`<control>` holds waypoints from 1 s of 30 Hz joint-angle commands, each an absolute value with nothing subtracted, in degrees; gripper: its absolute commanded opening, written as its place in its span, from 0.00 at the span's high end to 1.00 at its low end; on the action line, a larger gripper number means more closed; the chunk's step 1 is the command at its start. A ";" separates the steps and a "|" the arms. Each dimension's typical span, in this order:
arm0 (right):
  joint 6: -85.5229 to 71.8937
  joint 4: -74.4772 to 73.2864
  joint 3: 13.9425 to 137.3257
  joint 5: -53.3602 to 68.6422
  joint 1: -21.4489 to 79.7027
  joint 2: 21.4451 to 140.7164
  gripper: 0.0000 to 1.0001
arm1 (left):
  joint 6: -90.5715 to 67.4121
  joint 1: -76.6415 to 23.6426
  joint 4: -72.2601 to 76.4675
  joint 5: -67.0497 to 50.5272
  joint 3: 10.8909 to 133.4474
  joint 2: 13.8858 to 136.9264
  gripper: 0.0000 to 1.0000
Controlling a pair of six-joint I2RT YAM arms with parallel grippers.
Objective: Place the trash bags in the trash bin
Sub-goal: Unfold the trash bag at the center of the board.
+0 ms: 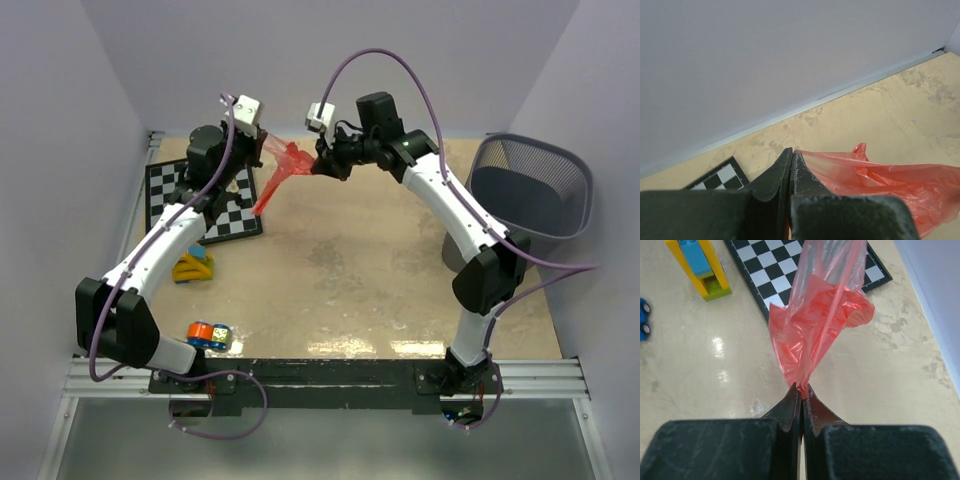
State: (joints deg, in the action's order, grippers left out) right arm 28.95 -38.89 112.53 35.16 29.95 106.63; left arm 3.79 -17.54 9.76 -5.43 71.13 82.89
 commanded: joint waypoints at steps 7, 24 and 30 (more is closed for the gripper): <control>20.61 -28.74 107.14 37.26 29.00 97.30 1.00 | -5.29 -15.56 9.59 -24.74 64.87 75.67 0.98; 66.71 -36.83 111.45 27.78 32.60 97.21 1.00 | 16.10 -14.85 -11.17 -39.55 77.25 75.32 0.30; 66.27 -35.07 110.74 27.33 34.45 96.77 1.00 | 10.90 -14.94 -8.70 -36.66 79.71 79.27 0.32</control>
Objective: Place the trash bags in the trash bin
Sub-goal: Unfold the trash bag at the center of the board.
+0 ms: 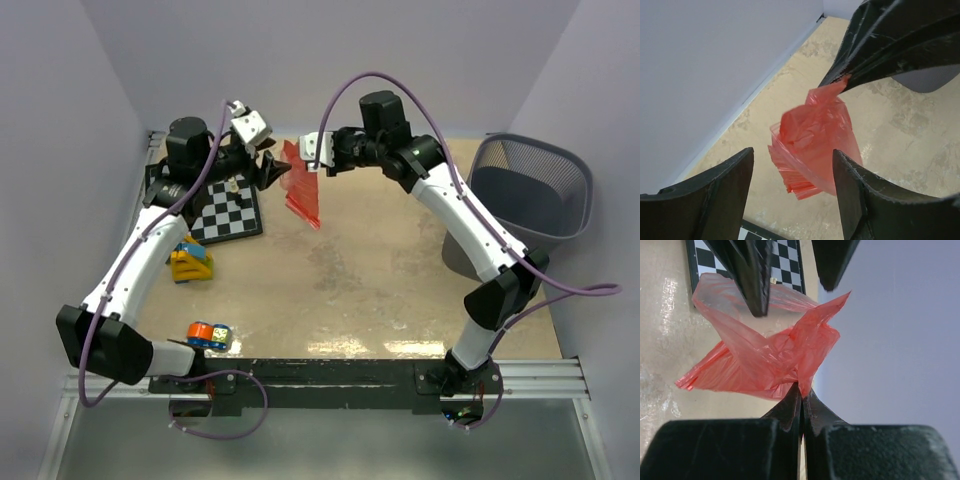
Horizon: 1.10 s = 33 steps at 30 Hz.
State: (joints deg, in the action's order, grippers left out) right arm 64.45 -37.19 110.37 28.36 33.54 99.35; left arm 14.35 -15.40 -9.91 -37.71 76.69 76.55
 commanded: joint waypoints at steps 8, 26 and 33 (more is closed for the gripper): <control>65.39 -32.26 109.34 26.11 35.07 96.15 1.00 | 16.95 -14.94 -14.94 -35.06 83.58 84.11 0.60; -3.93 -23.29 117.95 23.45 29.97 103.62 0.26 | -11.85 -15.29 8.87 -9.86 71.11 78.13 1.00; -9.75 -22.06 119.87 28.91 30.41 107.05 0.36 | -19.51 -16.61 9.67 -2.12 72.68 79.63 1.00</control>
State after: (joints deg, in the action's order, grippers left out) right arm -1.26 -24.25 116.36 24.16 29.80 104.97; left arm -12.36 -15.68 5.45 -8.62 71.29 79.94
